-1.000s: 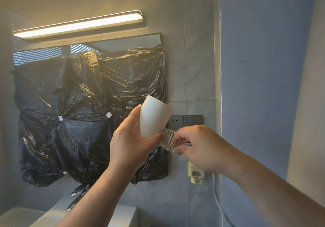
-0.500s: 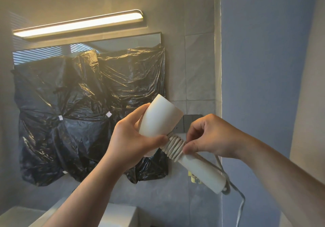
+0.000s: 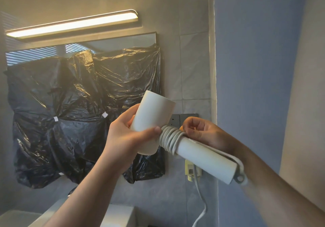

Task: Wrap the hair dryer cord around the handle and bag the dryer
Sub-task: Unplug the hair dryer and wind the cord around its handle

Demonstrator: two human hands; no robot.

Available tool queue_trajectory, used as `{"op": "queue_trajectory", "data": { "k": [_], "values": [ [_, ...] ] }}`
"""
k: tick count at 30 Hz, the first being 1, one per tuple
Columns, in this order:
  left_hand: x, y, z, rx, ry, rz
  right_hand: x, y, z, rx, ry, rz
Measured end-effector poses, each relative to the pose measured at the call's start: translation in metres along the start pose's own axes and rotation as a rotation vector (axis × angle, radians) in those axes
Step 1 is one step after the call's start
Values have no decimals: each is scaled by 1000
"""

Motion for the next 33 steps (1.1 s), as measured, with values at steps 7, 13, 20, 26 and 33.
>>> {"op": "queue_trajectory", "data": {
  "k": [7,13,20,26,33],
  "values": [
    [2,1,2,53,31,-109,-6,-26,-30,-777,141,205],
    [9,10,10,31,51,-254,4,-4,-43,-498,268,-355],
    [14,12,23,65,105,-270,10,-9,-46,-353,246,-476],
    [15,12,21,70,110,-240,13,-16,-45,-397,232,-430],
    [15,16,27,102,139,-232,18,-18,-43,-284,257,-506]
  ]
}}
Point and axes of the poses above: each hand's wrist, its own x-axis away from the middle knuckle, its own y-axis out of the back of the hand, z = x × y, the point moved 8 cm from there along -x, towards the middle knuckle, and after that the axes turned 8 degrees about -x, right-handed, at the moved point
